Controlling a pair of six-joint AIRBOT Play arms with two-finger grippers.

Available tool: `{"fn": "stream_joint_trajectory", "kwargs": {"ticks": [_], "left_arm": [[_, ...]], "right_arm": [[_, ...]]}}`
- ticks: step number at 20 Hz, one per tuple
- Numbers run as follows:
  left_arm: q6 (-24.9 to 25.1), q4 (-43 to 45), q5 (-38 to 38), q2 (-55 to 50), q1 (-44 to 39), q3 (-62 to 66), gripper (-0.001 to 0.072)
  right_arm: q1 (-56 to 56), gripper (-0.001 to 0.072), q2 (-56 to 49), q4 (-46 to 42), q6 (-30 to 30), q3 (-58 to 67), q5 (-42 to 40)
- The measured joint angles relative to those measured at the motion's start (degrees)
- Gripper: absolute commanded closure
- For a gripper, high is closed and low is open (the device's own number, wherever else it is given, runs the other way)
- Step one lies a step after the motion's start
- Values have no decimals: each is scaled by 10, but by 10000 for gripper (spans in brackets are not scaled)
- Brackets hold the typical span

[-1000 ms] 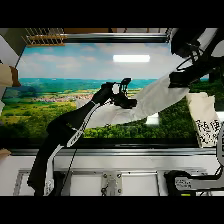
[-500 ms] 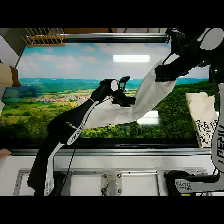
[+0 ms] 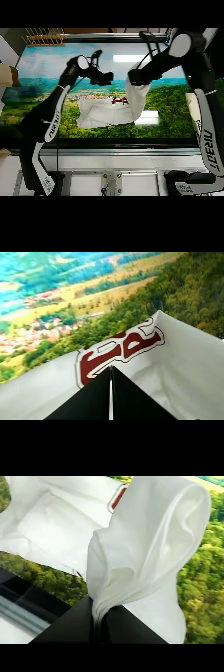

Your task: Fold the clothes and pants, and hang the long-sleeved shirts on hangers.

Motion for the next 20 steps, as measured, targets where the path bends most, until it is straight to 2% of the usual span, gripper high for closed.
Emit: {"fn": "stream_joint_trajectory", "kwargs": {"ticks": [7,8,9,10,11,13,16,20], "left_arm": [[30,0,-39,80,116,0,699],[33,0,-44,89,131,0,699],[35,0,-49,97,144,0,699],[37,0,-53,105,157,0,699],[38,0,-57,111,168,0,699],[41,0,-61,122,186,0,699],[43,0,-66,136,207,0,699],[52,4,-50,179,218,-62,699]], "right_arm": [[130,683,-88,11,102,0,-105],[146,552,-104,20,110,0,-124],[161,375,-121,31,116,0,-144],[177,237,-140,45,120,0,-170],[191,149,-158,62,124,0,-197],[214,148,-189,112,116,0,-253],[227,149,-205,187,72,0,-313],[185,149,-168,215,9,-27,-316]]}}
